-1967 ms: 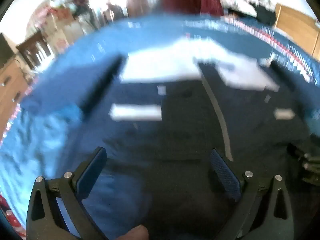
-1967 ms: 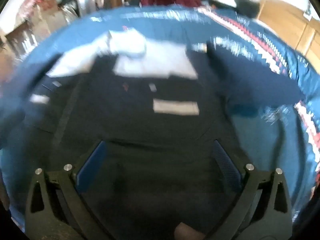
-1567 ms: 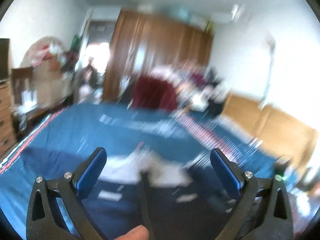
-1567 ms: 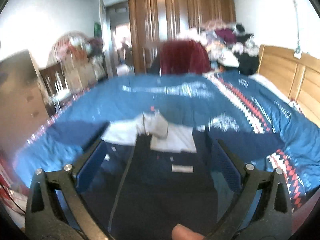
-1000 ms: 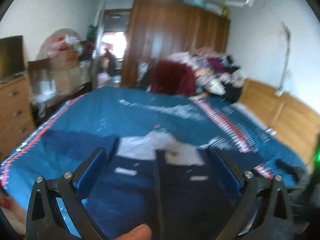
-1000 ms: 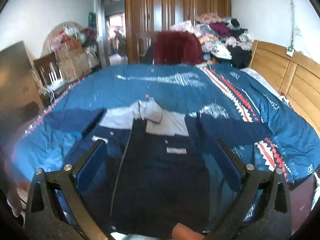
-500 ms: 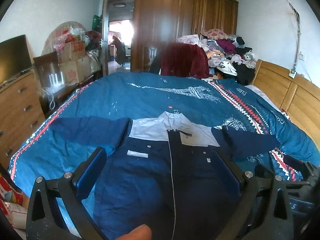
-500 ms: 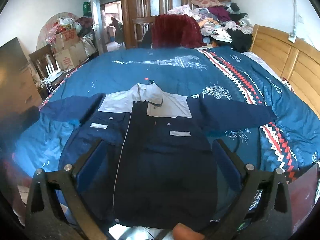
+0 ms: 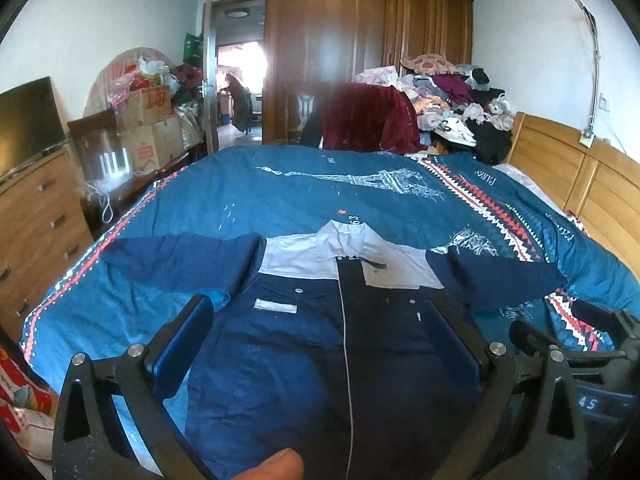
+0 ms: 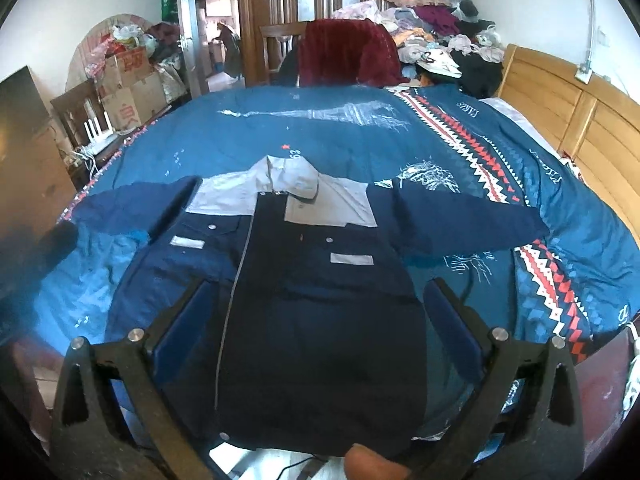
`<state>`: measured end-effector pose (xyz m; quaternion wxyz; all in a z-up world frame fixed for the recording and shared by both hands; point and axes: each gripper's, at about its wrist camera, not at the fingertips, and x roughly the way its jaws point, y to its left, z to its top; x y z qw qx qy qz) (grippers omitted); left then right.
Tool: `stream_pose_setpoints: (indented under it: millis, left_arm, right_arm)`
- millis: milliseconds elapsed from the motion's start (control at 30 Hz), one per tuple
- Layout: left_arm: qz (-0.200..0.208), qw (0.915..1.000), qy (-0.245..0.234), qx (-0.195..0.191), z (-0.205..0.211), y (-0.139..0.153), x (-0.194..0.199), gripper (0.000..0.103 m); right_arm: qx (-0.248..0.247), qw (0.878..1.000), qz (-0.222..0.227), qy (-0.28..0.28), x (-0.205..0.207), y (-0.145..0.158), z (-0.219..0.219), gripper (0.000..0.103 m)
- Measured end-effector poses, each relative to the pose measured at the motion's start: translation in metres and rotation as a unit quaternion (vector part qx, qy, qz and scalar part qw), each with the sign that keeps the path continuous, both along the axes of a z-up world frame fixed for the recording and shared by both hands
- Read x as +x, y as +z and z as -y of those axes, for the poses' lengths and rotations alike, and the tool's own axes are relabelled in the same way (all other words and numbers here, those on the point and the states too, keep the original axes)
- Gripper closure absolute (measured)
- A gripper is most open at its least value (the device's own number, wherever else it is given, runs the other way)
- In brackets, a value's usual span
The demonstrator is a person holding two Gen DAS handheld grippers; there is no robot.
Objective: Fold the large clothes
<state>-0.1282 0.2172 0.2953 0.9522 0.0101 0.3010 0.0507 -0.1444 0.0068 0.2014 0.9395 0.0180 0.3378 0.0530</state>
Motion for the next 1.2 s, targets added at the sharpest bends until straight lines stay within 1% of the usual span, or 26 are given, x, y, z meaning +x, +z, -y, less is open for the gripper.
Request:
stream_pose_setpoints:
  millis: [100,333,700,1000,1200]
  left_arm:
    - [0.0,1.0,0.003,0.003,-0.002,-0.004,0.002,0.0]
    - [-0.008,0.9999,0.004,0.011,0.0,-0.014,0.006,0.0]
    - [-0.013,0.9998,-0.004,0.012,0.006,-0.025,0.009,0.0]
    - [-0.017,0.9998,-0.003,0.013,0.005,-0.028,0.009,0.0]
    - [-0.022,0.9997,-0.004,0.013,0.003,-0.039,0.014,0.0]
  right_arm:
    - [-0.014,1.0,-0.006,-0.004,0.001,-0.006,-0.001,0.0]
    - [-0.023,1.0,-0.014,-0.016,-0.001,-0.013,0.001,0.0]
    - [-0.019,0.999,-0.019,-0.02,-0.001,-0.014,0.006,0.0]
    - [-0.013,0.999,-0.027,-0.016,0.005,-0.013,0.009,0.0]
    - [-0.01,0.999,-0.033,-0.014,0.011,-0.016,0.009,0.0]
